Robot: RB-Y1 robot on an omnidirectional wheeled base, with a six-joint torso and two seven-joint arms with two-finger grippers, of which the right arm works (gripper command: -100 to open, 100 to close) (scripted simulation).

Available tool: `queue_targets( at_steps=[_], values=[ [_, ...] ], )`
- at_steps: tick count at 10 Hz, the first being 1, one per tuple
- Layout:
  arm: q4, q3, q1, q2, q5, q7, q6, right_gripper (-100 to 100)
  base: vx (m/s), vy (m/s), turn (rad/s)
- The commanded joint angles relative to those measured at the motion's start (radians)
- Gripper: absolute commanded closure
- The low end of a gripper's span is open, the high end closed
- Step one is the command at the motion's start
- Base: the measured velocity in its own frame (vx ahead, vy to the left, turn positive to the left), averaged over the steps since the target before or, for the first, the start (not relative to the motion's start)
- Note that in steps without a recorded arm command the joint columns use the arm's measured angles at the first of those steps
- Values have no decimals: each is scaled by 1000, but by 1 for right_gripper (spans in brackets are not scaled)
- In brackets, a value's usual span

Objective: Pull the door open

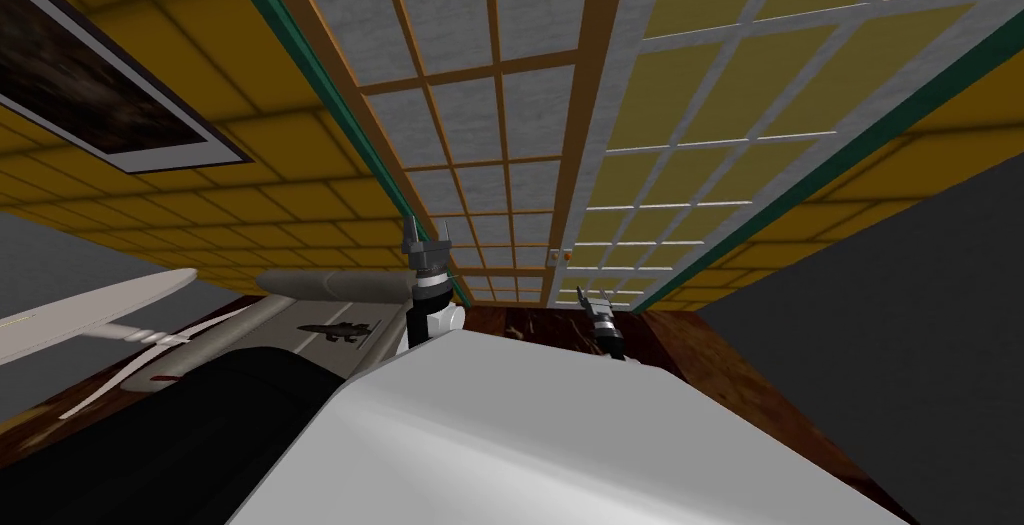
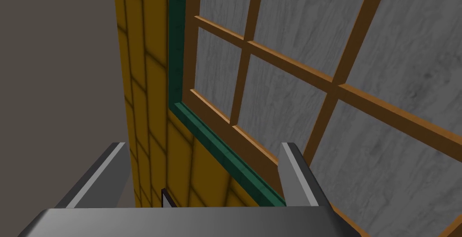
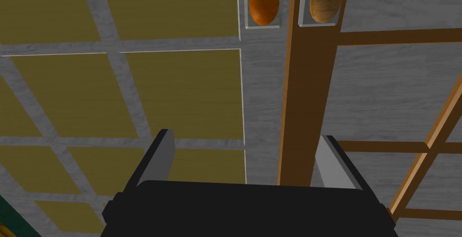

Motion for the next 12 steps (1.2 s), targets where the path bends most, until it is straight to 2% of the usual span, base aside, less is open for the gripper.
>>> queue_targets(
  at_steps=[1,4,9,10,11,12],
  values=[
    [35,-8,-13,6,9,29,-10,-100,72,-15,40],
    [99,-21,-32,22,32,85,-26,-100,100,-11,53],
    [157,-33,-52,40,53,136,-41,-100,105,-26,30],
    [151,-32,-50,38,50,128,-38,-100,35,-17,9],
    [164,-47,-36,16,43,134,-39,-100,-93,32,13],
    [168,-54,-30,6,40,135,-39,-100,-155,60,12]
  ],
)
